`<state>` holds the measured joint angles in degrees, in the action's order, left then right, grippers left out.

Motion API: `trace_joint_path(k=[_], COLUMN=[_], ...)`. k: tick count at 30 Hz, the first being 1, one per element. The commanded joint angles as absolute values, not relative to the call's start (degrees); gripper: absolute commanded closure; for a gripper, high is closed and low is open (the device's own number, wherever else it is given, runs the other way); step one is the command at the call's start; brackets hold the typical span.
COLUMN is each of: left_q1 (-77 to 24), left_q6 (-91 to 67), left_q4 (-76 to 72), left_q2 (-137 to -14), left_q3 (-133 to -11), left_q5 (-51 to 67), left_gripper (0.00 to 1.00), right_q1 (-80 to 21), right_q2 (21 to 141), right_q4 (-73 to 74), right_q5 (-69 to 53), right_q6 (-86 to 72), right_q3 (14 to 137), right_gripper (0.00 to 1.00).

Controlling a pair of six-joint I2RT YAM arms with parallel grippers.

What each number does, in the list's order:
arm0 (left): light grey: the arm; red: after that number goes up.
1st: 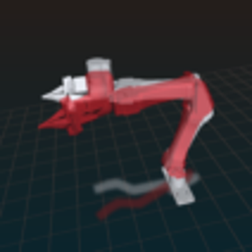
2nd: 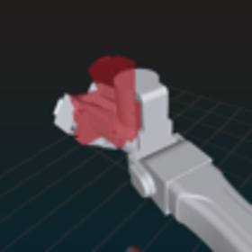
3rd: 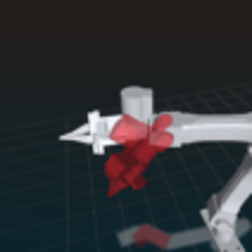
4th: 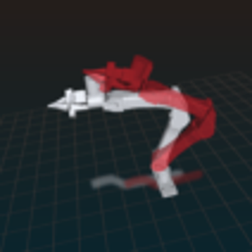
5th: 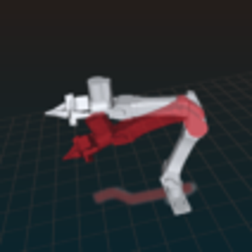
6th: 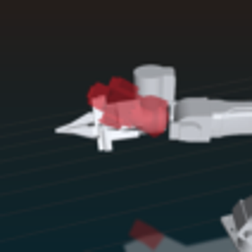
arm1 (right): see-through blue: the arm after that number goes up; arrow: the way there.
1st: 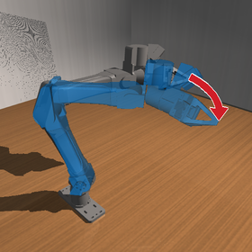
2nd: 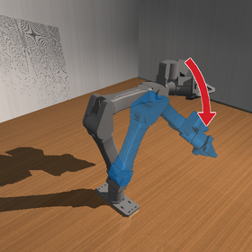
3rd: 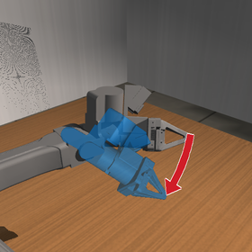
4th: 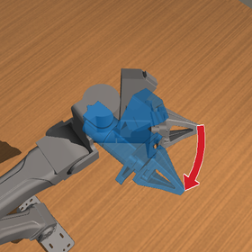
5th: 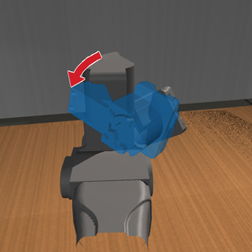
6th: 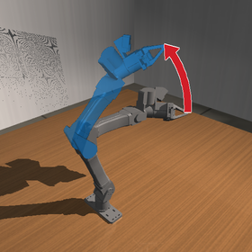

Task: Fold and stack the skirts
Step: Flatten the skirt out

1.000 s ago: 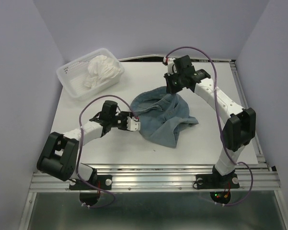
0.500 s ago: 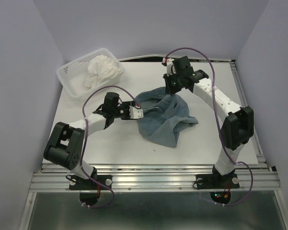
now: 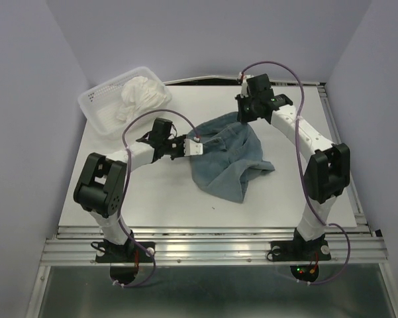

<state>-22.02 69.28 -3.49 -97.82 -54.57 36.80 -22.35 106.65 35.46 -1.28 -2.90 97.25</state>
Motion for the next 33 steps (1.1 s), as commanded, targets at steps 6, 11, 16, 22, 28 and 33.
trace_joint_path(k=[6,11,16,22,28,33], left_q1=[-20.13,-22.06,-26.1,-33.82,-39.28,-39.9], left_q6=[62.22,62.05,61.7,57.22,52.3,49.84], left_q4=[3.91,8.7,8.7,7.82,12.12,20.64], left_q2=[-89.92,-86.67,-78.15,-62.86,-51.69,-53.69], left_q3=[-78.7,-87.18,-82.72,-73.05,-69.26,-71.46], left_q5=[26.82,22.42,17.94,10.56,12.38,21.7], left_gripper=[1.0,1.0,1.0,1.0,1.0,1.0], right_q1=[-13.36,-12.13,-12.13,-12.13,-12.13,-12.13], right_q2=[102.14,97.48,88.35,71.21,62.06,66.08], right_q4=[24.62,24.61,24.35,24.08,31.11,32.52], right_q5=[8.07,11.33,14.67,13.2,10.12,6.07], right_q6=[-8.09,-4.23,-2.55,-0.7,2.28,5.09], right_q3=[108.45,112.85,107.86,97.93,93.87,90.88], right_gripper=[0.99,0.99,0.99,0.99,0.97,0.97])
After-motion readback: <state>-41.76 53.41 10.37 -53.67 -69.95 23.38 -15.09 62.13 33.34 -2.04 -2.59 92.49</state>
